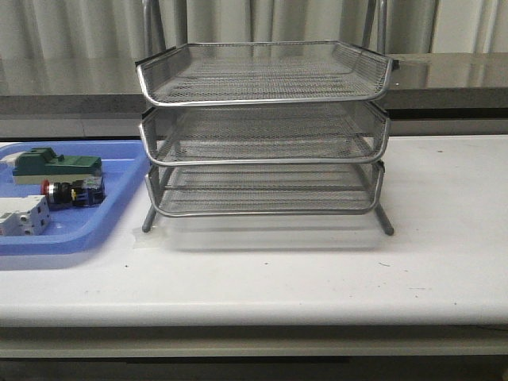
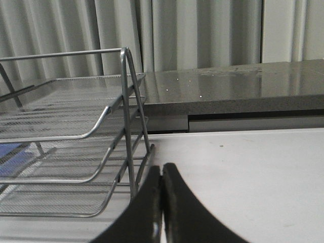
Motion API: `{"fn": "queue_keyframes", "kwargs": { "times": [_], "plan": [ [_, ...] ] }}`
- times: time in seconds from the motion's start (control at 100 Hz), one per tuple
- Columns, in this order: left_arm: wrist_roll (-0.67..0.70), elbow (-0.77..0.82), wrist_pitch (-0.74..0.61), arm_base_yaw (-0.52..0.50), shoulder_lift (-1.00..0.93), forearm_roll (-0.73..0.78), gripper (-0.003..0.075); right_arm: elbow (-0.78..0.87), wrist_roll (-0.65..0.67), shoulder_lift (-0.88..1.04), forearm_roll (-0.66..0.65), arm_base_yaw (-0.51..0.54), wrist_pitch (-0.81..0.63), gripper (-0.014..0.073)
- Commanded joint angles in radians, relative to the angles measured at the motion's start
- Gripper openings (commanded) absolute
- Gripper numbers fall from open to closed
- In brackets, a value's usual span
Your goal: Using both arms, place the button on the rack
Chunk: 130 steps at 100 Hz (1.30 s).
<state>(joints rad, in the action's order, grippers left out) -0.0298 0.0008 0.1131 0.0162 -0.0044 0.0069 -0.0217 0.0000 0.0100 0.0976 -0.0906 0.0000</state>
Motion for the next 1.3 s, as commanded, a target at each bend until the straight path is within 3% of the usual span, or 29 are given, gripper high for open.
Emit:
{"fn": "queue_keyframes", "kwargs": {
  "times": [0.0, 0.19, 0.45, 0.97, 1.11, 1.29],
  "plan": [
    [0.011, 0.047, -0.075, 0.006, -0.031, -0.007, -0.002, -0.104, 0.0, 0.002, 0.01, 0.005, 0.006, -0.0069],
    [0.011, 0.047, -0.075, 0.006, -0.031, -0.007, -0.002, -0.304, 0.0, -0.141, 0.012, 0.005, 0.292, -0.0069],
    [0.011, 0.047, -0.075, 0.006, -0.031, -0.007, -0.002, -0.522, 0.0, -0.449, 0.048, 0.005, 0.528, -0.0069],
    [0.011, 0.047, -0.075, 0.006, -0.031, -0.007, -0.002, -0.547, 0.0, -0.821, 0.544, 0.003, 0.371, -0.0059],
    [0.011, 0.047, -0.075, 0.006, -0.031, -0.007, -0.002, -0.547, 0.0, -0.899, 0.604, 0.003, 0.334, 0.0048],
    [0.011, 0.047, -0.075, 0.006, -0.031, -0.007, -0.002, -0.547, -0.01, -1.001, 0.686, 0.0, 0.311, 0.0326]
  ]
}}
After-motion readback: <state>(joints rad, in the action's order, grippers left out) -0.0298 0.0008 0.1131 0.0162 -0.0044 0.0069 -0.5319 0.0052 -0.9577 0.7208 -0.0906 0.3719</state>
